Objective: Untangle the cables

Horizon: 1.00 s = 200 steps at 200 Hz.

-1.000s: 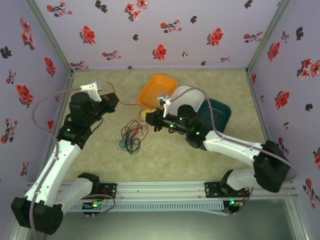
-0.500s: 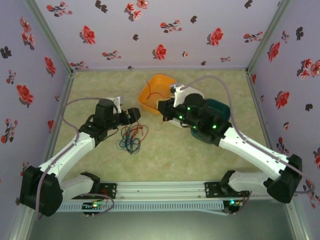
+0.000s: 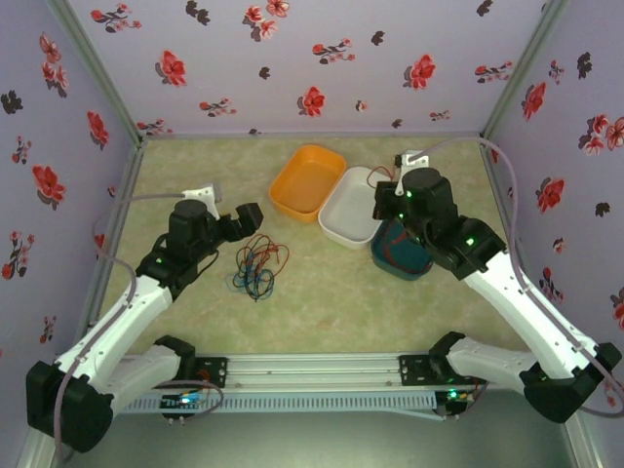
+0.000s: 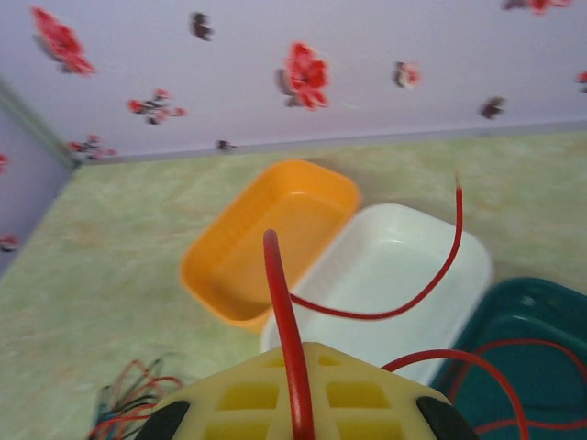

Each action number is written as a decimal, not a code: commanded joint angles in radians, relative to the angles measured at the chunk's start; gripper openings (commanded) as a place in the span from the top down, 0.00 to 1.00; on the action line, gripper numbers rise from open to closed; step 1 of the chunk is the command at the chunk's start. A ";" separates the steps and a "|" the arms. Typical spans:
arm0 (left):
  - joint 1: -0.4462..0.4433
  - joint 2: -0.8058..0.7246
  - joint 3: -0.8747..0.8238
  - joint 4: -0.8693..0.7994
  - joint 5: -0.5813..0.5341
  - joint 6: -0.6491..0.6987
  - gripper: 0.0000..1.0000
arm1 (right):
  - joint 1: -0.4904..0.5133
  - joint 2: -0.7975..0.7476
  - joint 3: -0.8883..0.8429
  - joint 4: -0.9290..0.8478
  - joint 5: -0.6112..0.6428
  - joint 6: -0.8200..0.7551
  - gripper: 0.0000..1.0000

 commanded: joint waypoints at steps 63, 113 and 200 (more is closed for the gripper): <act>0.003 0.002 -0.022 -0.027 -0.054 0.034 0.00 | -0.208 0.035 -0.132 0.048 0.003 -0.089 1.00; 0.003 0.024 -0.034 -0.015 -0.054 0.032 0.00 | -0.293 0.064 -0.247 0.097 -0.043 -0.058 1.00; 0.003 0.069 -0.016 -0.029 -0.053 0.032 0.00 | -0.352 0.197 -0.297 -0.005 -0.136 0.119 1.00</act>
